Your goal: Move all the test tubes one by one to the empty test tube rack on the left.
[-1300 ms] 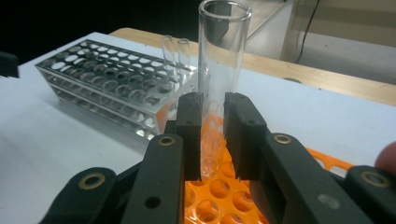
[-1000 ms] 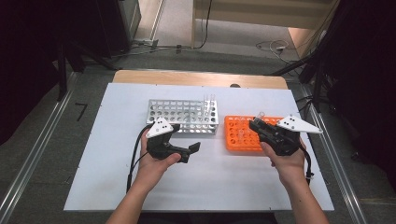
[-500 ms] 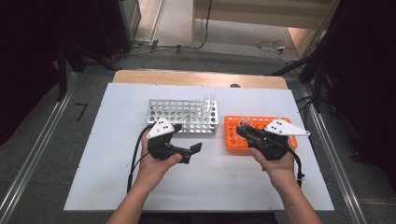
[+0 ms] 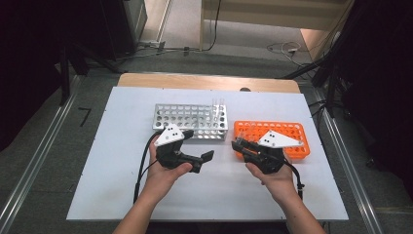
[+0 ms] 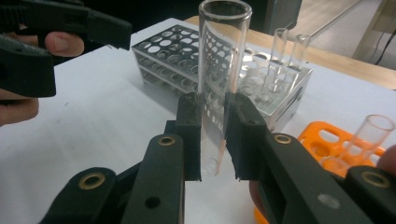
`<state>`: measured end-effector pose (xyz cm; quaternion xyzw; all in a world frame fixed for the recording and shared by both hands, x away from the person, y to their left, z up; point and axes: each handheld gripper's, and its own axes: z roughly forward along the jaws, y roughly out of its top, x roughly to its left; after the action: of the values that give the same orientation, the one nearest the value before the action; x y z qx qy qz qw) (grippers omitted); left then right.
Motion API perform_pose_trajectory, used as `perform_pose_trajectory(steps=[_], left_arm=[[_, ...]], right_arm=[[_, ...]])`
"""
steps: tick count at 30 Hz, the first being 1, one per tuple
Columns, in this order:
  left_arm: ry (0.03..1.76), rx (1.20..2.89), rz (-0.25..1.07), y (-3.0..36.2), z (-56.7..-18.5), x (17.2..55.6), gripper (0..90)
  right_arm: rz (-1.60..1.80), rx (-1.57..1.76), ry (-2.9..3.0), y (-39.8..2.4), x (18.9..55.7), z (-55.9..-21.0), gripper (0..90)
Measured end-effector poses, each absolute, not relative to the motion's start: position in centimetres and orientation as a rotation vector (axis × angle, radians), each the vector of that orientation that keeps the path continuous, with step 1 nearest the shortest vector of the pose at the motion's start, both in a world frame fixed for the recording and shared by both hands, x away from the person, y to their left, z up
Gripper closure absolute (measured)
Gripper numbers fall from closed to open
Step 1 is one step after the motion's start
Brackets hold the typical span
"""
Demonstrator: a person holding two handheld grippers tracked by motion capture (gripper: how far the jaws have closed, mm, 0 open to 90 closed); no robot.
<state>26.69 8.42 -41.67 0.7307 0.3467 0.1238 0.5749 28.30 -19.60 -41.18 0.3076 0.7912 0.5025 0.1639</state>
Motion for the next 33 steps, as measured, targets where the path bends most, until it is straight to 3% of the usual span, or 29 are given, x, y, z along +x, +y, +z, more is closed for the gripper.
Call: perform_pose_trajectory(steps=[15,20,33], left_arm=[[0.758,1.718,0.248,7.2,-41.5,26.2,12.2],[0.744,1.710,0.293,6.8,-41.3,25.7,25.3],[0.690,1.727,0.254,5.8,-41.4,25.3,48.6]], right_arm=[[1.423,0.827,2.348,-17.3,27.5,-42.8,74.2],[1.436,0.823,2.366,-16.8,27.2,-43.0,74.1],[1.445,0.784,2.404,-15.5,26.4,-43.2,74.1]])
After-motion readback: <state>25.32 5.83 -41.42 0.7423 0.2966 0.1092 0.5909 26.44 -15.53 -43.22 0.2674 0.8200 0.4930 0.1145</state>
